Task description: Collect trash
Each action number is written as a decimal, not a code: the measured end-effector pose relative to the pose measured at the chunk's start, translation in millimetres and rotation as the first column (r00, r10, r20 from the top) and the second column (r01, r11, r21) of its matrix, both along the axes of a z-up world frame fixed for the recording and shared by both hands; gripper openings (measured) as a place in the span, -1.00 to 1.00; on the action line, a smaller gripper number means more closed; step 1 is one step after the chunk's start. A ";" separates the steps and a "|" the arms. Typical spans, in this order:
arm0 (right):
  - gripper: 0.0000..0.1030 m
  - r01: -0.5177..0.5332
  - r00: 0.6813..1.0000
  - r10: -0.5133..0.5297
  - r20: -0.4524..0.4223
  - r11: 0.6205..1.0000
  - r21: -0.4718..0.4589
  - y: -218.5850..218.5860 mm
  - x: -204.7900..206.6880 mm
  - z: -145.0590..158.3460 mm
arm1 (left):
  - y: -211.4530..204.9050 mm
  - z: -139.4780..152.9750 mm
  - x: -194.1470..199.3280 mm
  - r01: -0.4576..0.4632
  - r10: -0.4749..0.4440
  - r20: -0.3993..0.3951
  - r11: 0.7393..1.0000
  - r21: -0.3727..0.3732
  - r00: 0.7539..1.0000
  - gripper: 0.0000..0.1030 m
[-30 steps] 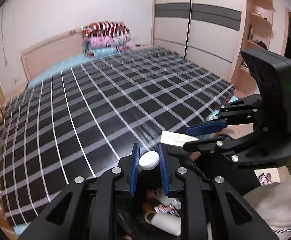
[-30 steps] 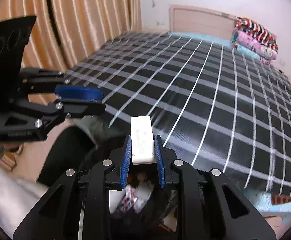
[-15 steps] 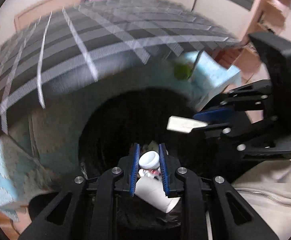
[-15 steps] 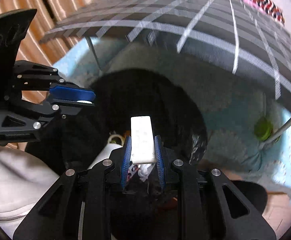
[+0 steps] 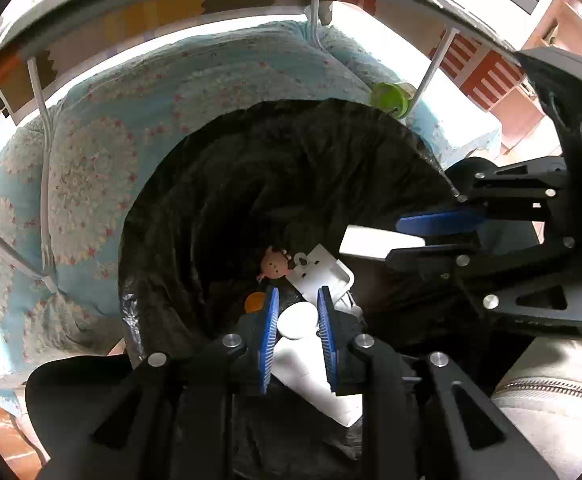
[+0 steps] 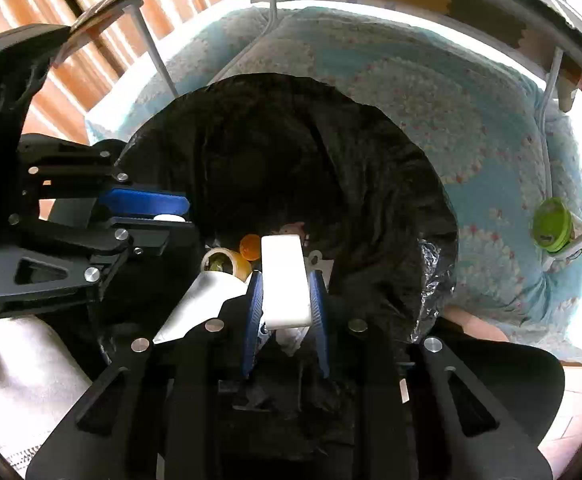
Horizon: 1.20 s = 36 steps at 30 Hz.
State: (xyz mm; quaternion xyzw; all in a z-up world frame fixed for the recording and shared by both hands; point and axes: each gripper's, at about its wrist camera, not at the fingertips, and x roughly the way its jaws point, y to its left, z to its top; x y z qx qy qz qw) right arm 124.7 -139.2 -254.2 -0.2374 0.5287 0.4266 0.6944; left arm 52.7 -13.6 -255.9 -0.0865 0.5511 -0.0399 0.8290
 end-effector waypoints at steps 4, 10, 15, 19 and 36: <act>-0.25 0.006 1.000 -0.006 -0.012 1.000 0.014 -0.6 2.0 1.9 | 0.3 2.9 1.4 -0.012 0.012 -0.011 1.000 0.003 1.000 -0.59; -0.18 0.018 1.000 -0.017 -0.012 0.999 0.033 -5.2 -0.8 14.9 | -1.5 28.4 -4.4 -0.003 0.003 0.044 1.000 0.000 0.999 0.17; -0.01 0.019 0.999 -0.017 -0.029 0.998 0.061 -13.8 -3.3 36.9 | -4.6 55.6 -12.1 0.043 -0.040 0.074 0.998 -0.039 0.996 0.33; 0.31 0.007 1.000 -0.005 -0.023 0.996 0.086 -19.6 -9.2 60.3 | -2.6 83.3 -23.4 0.042 -0.040 0.131 0.999 -0.014 0.991 0.60; 0.53 -0.045 0.999 0.047 -0.020 0.994 0.099 -40.6 -34.7 119.1 | -8.1 121.4 -59.2 0.001 0.001 0.174 1.000 -0.012 0.985 0.64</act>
